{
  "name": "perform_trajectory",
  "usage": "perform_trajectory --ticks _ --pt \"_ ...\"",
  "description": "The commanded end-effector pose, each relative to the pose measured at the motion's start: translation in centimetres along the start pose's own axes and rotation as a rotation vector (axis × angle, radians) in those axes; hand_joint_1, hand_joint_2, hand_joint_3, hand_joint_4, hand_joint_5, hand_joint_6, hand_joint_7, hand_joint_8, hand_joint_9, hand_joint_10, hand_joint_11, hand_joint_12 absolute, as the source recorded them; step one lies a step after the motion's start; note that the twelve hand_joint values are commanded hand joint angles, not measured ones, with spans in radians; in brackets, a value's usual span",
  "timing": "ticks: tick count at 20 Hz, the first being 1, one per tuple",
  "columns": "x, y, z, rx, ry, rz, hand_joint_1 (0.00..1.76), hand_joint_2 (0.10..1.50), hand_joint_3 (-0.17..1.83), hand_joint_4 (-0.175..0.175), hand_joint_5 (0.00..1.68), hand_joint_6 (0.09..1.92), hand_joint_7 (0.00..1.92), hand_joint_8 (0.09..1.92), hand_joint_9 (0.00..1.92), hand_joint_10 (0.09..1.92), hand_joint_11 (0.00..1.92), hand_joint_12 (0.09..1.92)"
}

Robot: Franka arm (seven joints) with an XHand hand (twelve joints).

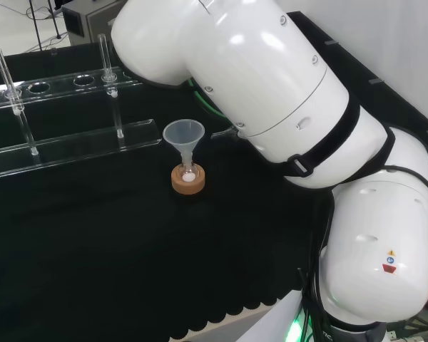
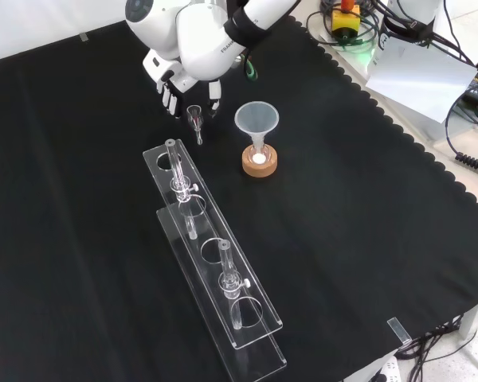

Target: Put the weighing funnel back on the table.

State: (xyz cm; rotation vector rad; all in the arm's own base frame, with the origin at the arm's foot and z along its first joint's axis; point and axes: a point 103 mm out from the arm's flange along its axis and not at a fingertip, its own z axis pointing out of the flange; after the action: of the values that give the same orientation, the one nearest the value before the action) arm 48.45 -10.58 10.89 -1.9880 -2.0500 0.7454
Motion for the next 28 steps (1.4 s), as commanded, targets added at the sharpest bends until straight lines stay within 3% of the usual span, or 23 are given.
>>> perform_trajectory --ticks 1,18,28 --pt "0.30 0.73 1.04 0.016 0.012 -0.009 1.06 0.71 0.76 0.175 1.06 1.10 0.73 0.63 1.12 0.39 0.78 1.08" --pt "0.36 1.58 1.57 0.027 -0.015 -0.016 1.05 0.71 0.76 0.175 1.06 1.10 0.72 0.63 1.12 0.39 0.78 1.08" --pt "0.58 1.41 1.28 0.009 -0.070 -0.022 1.05 0.71 0.76 0.175 1.06 1.09 0.72 0.63 1.11 0.39 0.78 1.08"
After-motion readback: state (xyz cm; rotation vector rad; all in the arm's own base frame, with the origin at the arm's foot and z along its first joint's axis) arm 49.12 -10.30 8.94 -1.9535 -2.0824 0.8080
